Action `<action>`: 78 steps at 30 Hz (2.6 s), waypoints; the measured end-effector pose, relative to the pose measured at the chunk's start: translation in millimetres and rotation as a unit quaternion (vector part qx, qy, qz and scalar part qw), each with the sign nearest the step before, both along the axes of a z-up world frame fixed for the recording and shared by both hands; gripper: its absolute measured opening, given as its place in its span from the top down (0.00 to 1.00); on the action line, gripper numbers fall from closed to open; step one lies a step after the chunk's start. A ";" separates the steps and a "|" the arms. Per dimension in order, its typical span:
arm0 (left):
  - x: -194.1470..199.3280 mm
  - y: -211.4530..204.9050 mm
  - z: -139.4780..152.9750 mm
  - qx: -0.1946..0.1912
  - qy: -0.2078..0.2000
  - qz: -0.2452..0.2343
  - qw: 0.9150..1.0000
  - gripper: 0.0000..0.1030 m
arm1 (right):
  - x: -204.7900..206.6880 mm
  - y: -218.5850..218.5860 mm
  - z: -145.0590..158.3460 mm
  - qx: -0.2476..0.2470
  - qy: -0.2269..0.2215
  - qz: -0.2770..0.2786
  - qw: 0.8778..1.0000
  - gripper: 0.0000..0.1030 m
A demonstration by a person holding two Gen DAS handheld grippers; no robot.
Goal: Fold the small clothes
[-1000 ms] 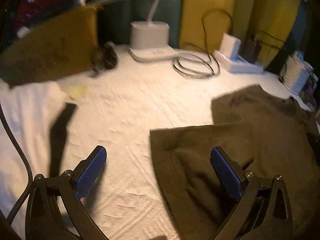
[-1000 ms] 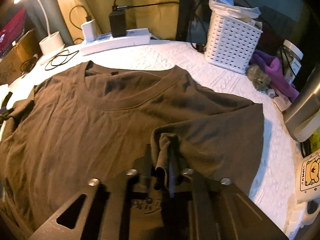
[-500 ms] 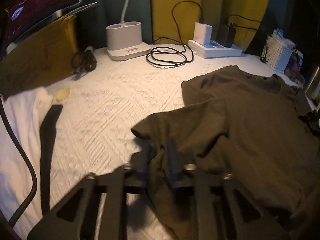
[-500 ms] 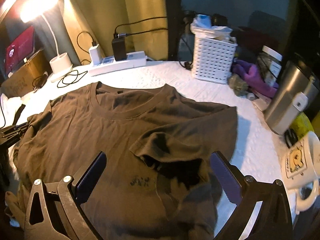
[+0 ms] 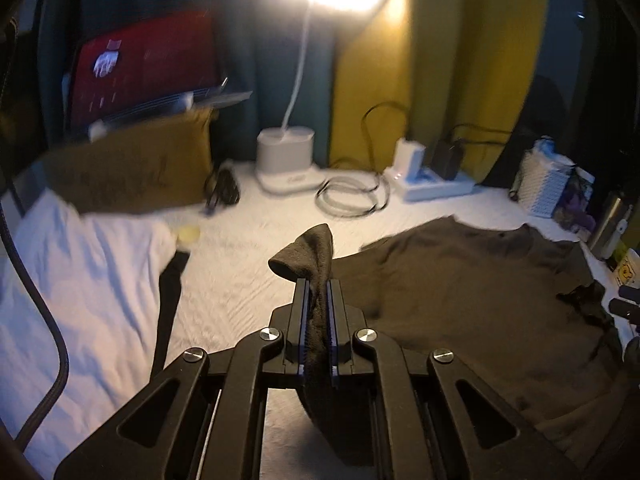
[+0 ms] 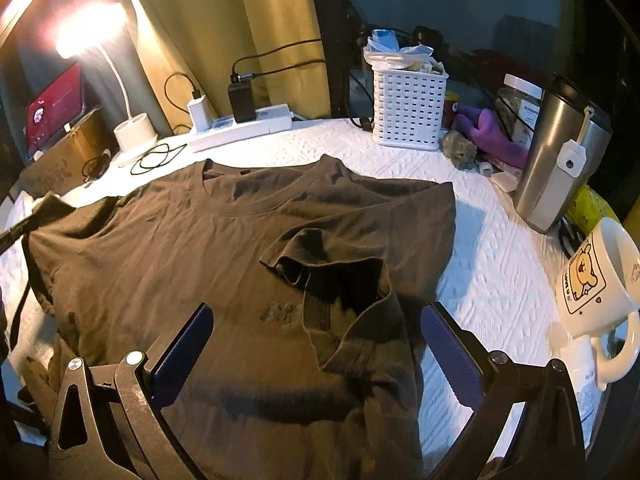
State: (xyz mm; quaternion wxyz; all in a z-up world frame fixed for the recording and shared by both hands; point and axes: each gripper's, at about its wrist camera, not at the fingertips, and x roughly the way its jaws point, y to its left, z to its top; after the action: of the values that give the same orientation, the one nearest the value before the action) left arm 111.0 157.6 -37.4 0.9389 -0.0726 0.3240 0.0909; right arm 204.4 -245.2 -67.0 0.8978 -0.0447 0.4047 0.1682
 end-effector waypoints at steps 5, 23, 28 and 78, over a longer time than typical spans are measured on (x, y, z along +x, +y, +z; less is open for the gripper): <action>7.3 -29.6 19.7 0.033 -0.016 -0.028 0.999 0.94 | -6.6 -12.1 1.9 0.019 -0.004 -0.002 1.000 0.00; 51.2 -126.8 10.1 0.058 0.019 -0.141 0.988 0.94 | -12.3 -50.6 -11.5 0.047 -0.007 -0.014 0.999 0.00; 67.5 -152.9 -6.4 0.049 0.040 -0.177 0.982 0.94 | -10.7 -46.2 -18.0 0.059 -0.001 0.008 0.998 0.00; 39.9 -122.9 -45.4 -0.066 0.128 -0.274 0.951 0.63 | 17.8 31.2 -44.8 0.080 0.081 0.076 0.991 0.00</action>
State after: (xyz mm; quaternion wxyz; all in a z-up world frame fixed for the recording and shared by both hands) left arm 150.8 34.7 -82.7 0.8712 -0.0303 0.4544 -0.1832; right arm 222.1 -214.0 -111.7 0.8476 0.0102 0.4564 0.2704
